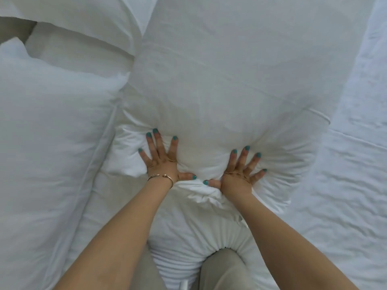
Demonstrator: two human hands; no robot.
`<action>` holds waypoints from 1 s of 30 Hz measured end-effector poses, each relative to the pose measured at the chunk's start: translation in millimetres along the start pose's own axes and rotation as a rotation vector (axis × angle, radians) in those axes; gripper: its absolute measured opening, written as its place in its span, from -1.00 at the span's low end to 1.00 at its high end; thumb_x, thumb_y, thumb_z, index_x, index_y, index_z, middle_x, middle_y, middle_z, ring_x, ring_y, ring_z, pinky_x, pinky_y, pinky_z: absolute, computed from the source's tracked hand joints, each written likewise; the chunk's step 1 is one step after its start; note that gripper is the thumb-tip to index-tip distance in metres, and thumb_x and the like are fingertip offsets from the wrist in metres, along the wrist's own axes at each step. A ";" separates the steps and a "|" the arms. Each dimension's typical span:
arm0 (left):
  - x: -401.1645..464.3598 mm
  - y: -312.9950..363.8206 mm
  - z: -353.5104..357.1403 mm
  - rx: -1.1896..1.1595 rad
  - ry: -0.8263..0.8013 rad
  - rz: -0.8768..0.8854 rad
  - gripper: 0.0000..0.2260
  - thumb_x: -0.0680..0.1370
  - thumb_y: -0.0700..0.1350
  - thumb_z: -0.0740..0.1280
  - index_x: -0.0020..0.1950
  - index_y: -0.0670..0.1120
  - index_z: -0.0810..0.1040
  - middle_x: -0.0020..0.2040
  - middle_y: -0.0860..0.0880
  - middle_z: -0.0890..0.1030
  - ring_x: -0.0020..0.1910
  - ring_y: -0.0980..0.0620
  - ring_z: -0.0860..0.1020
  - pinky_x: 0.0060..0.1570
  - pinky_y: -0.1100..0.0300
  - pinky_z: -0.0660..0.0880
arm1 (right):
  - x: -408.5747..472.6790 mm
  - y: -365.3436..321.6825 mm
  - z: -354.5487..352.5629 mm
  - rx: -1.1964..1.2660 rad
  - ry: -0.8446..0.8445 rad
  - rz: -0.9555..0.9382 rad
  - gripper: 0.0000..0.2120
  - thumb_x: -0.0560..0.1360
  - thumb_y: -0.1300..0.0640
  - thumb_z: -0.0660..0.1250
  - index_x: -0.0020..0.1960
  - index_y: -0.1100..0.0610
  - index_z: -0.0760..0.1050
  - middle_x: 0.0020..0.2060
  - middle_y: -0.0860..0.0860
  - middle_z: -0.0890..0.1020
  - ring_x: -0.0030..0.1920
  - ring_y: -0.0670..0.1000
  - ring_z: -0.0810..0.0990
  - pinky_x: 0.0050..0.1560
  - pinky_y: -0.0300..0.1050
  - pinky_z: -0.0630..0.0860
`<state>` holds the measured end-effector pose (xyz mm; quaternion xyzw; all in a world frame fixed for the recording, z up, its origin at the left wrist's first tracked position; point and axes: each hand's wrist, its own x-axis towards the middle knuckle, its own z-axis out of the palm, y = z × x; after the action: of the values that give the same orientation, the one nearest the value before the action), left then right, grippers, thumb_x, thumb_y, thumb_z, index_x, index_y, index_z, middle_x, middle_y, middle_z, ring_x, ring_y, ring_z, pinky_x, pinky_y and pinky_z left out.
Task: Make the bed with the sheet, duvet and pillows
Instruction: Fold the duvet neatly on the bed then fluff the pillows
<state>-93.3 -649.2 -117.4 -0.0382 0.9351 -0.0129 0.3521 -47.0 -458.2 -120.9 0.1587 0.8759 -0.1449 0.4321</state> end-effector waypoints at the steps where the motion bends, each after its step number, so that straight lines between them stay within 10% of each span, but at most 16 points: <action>1: 1.9 0.1 2.3 -0.011 0.000 0.015 0.28 0.12 0.57 0.29 0.11 0.13 -0.80 0.31 -0.25 -0.65 0.32 -0.26 -0.61 0.12 -0.31 -0.55 | 2.0 -0.7 1.8 -0.005 -0.007 0.019 0.32 0.16 -0.61 0.22 0.09 -0.09 -0.88 0.14 0.01 -0.80 0.10 0.23 -0.83 -0.08 0.31 -0.76; 7: 5.5 -6.0 2.9 -0.034 -0.061 0.113 0.25 0.16 0.56 0.28 0.17 0.11 -0.74 0.30 -0.27 -0.64 0.31 -0.28 -0.61 0.31 -0.37 -0.34 | 4.4 -7.4 4.8 -0.023 -0.008 0.125 0.30 0.18 -0.62 0.17 0.04 -0.02 -0.89 0.12 0.05 -0.81 0.13 0.28 -0.79 0.10 0.45 -0.57; 13: -16.8 -22.7 -17.5 0.005 -0.051 0.246 0.20 0.18 0.57 0.25 0.19 0.16 -0.72 0.25 -0.22 -0.71 0.25 -0.21 -0.68 0.18 -0.23 -0.55 | -38.3 -15.3 -3.8 -0.011 0.055 0.172 0.28 0.22 -0.59 0.18 0.22 -0.02 -0.80 0.28 0.02 -0.71 0.33 0.25 -0.66 0.28 0.43 -0.46; 18: -38.6 -70.8 -26.2 -0.018 0.157 0.378 -0.04 0.37 0.48 0.17 0.48 0.19 -0.41 0.52 -0.09 -0.40 0.51 -0.06 -0.37 0.35 -0.05 -0.49 | -86.4 -61.8 17.3 0.299 0.123 0.263 -0.03 0.48 -0.44 -0.01 0.51 0.09 -0.48 0.51 0.04 -0.41 0.53 0.10 -0.37 0.49 0.25 -0.21; 21: -43.6 -126.6 -27.0 0.023 0.317 0.418 -0.30 0.46 0.38 0.07 0.56 0.15 0.12 0.58 0.00 0.07 0.54 -0.04 0.10 0.46 -0.13 -0.27 | -99.3 -133.0 41.4 0.335 0.155 0.285 -0.01 0.50 -0.44 -0.09 0.50 0.25 -0.45 0.53 0.14 -0.36 0.54 0.16 -0.32 0.49 0.22 -0.17; 23: -39.4 -177.8 -27.4 -0.061 0.349 0.265 -0.32 0.43 0.37 0.05 0.50 0.13 0.28 0.51 -0.06 0.29 0.47 -0.11 0.27 0.43 -0.15 -0.10 | -107.4 -193.9 51.2 0.313 0.212 0.207 -0.02 0.51 -0.42 -0.08 0.52 0.28 -0.39 0.53 0.20 -0.30 0.54 0.19 -0.29 0.48 0.27 -0.15; 27: -26.5 -317.4 -16.0 -0.096 0.437 0.041 -0.42 0.53 0.22 0.19 0.53 0.16 0.17 0.58 -0.02 0.07 0.55 -0.08 -0.01 0.45 -0.16 -0.07 | -124.6 -308.9 66.8 0.183 0.565 -0.303 -0.27 0.48 -0.13 0.14 0.54 0.18 0.07 0.51 0.20 0.14 0.50 0.27 0.08 0.45 0.30 -0.04; 30: -38.4 -401.9 -19.7 -0.079 0.362 -0.017 -0.29 0.43 0.45 -0.01 0.54 0.26 -0.04 0.59 0.08 -0.06 0.55 0.02 -0.12 0.44 -0.14 -0.16 | -120.7 -375.0 77.0 0.165 0.393 -0.534 -0.25 0.50 -0.07 0.28 0.54 -0.02 -0.07 0.53 0.16 0.07 0.51 0.21 0.09 0.48 0.14 0.08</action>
<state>-52.5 -1046.8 -56.9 -0.0571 0.9826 0.0140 0.1763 -73.9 -847.2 -25.3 -0.0169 0.9384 -0.2897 0.1874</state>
